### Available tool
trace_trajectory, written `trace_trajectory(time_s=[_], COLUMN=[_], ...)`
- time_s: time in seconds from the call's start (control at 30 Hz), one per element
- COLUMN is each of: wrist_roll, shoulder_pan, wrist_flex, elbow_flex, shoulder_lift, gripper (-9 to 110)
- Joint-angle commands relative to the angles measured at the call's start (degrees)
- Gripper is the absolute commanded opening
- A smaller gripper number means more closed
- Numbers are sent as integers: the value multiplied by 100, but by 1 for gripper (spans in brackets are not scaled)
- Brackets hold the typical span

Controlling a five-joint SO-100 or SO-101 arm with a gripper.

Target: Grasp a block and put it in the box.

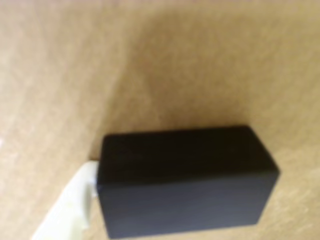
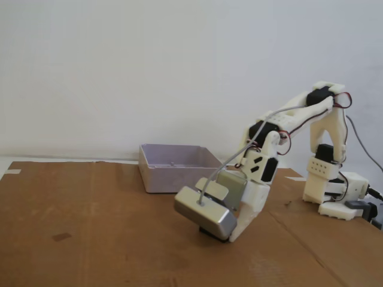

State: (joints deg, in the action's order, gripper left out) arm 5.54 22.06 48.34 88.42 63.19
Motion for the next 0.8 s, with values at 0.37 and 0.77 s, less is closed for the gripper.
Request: trace_trajectory(time_s=[0.37,0.77], wrist_roll=[-53,-53], shoulder_pan=[-35,-35], wrist_flex=[-123,-114], elbow_flex=[-545,-510], shoulder_lift=[-193,-193], gripper=[61,61])
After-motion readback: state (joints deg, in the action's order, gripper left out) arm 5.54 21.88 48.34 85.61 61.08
